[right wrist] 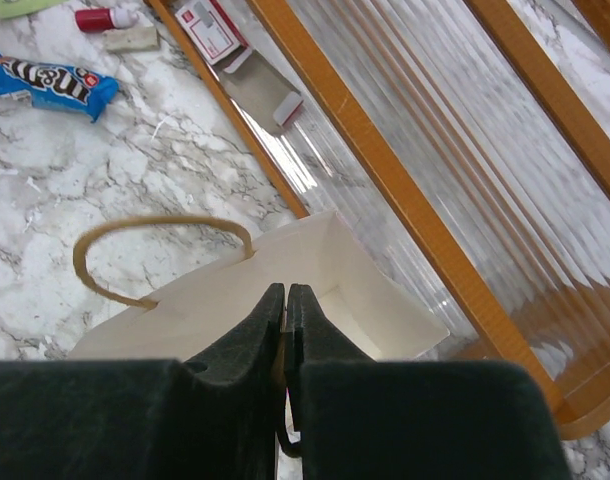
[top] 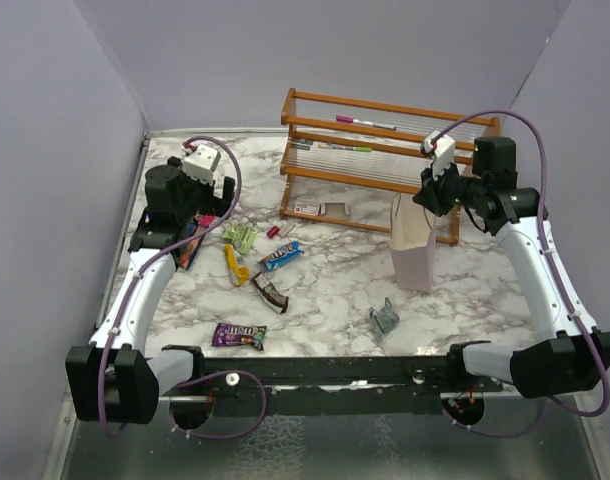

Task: Place the snacks into the paper bag
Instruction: Adjust the paper bag at the center of the board.

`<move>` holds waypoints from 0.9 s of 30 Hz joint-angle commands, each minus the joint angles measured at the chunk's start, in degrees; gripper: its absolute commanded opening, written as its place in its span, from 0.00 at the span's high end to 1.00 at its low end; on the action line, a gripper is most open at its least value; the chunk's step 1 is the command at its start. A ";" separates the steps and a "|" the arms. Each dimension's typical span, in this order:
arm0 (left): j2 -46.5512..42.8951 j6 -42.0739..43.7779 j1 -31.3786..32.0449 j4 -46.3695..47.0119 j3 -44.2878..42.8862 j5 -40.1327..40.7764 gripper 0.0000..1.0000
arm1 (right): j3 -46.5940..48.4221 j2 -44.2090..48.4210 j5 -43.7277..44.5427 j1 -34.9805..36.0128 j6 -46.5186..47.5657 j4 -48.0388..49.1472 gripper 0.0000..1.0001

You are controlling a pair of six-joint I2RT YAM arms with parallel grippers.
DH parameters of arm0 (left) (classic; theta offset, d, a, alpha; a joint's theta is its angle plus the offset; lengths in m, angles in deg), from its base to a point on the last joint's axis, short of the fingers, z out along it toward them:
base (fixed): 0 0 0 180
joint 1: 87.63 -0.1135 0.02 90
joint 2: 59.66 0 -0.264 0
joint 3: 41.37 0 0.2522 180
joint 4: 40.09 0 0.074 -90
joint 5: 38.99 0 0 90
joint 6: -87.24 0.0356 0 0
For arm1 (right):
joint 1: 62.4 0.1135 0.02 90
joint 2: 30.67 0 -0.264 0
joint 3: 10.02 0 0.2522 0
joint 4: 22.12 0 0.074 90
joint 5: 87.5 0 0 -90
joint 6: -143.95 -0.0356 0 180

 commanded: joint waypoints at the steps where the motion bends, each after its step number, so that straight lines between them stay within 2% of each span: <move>1: -1.75 1.01 -0.29 2.05 1.24 -1.69 0.01 | -0.81 1.33 3.29 0.21 3.37 -1.97 0.96; 6: -2.25 1.43 -0.24 2.11 2.21 -1.47 0.01 | -3.46 2.93 7.71 0.26 1.32 -2.02 0.90; 13: -2.54 1.88 -0.27 1.74 3.34 -0.57 0.01 | -6.67 6.32 17.33 0.26 0.45 -1.40 0.76; 21: 0.91 0.89 -0.69 -3.69 1.36 8.24 0.01 | -5.82 8.91 17.73 0.23 0.55 -2.53 0.51; 27: 5.80 0.26 -5.31 -7.86 0.25 9.95 0.01 | -3.23 10.38 17.75 0.22 0.44 -3.84 0.29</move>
